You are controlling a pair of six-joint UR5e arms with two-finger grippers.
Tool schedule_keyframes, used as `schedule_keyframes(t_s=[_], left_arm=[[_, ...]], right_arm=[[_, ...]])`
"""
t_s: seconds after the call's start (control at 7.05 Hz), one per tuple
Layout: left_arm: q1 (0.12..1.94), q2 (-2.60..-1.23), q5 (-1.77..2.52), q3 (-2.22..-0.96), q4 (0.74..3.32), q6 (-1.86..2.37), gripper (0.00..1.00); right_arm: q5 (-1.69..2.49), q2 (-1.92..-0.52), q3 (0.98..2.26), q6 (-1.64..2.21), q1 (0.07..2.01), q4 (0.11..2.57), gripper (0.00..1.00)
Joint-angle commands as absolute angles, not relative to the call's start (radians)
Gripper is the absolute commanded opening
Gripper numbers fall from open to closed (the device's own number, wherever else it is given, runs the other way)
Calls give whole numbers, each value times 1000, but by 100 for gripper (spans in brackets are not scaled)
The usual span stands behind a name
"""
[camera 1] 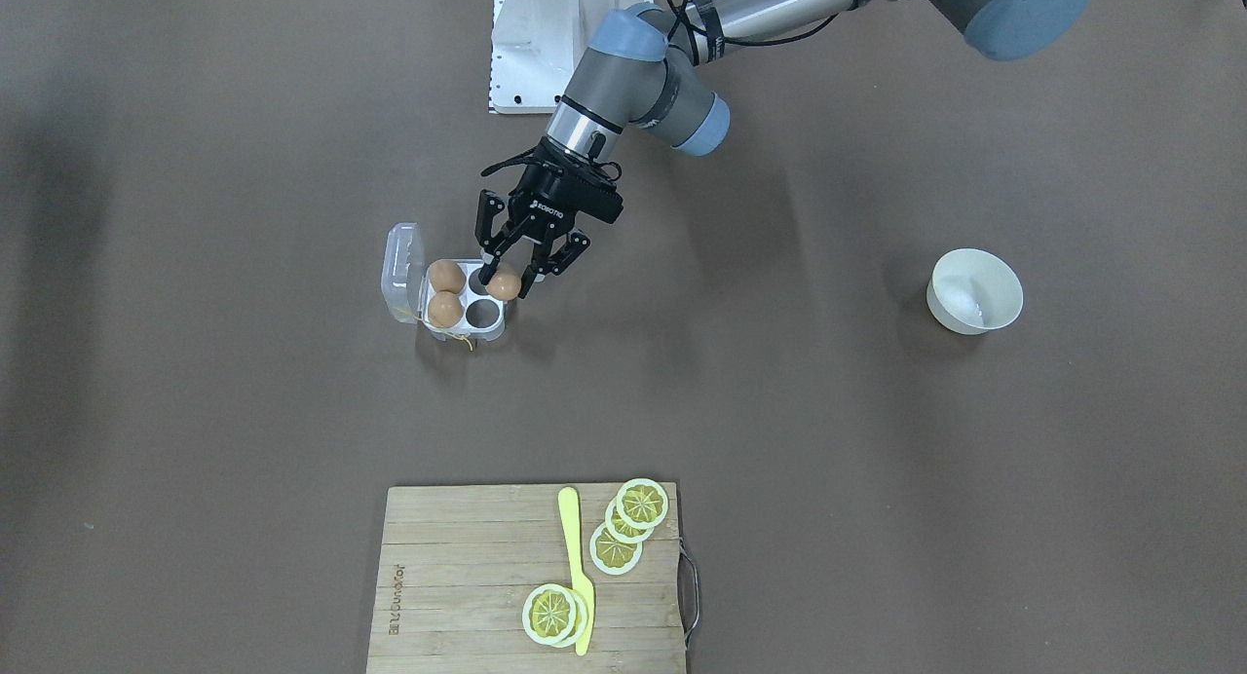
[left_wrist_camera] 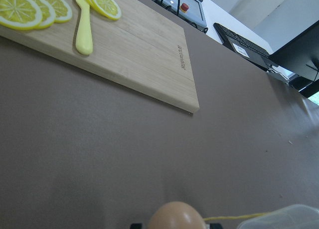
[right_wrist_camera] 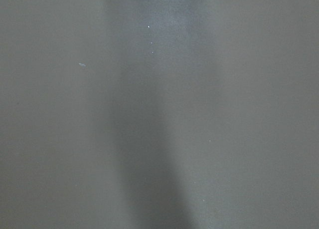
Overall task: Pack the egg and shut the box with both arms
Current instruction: 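Lower the egg into the empty egg box slot and open the left gripper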
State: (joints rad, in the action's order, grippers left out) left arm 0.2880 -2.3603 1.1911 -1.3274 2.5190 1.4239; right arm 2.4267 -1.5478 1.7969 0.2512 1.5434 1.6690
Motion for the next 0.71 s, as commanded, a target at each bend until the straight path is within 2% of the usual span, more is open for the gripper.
schedule_keyframes(t_s=[0.0,0.43,0.57], left_arm=[[284,-2372,1190,-1315,2519,1424,0],[282,-2402,1192,-1276,2519,1425,0],[284,-2402,1192,-1278,2520,1425,5]], right_arm=[[2427,-1548,1796,250,1545,1669,100],[2427,-1540,1789,249,1543,1669,100],[2427,-1540,1792,249,1545,1669,100]])
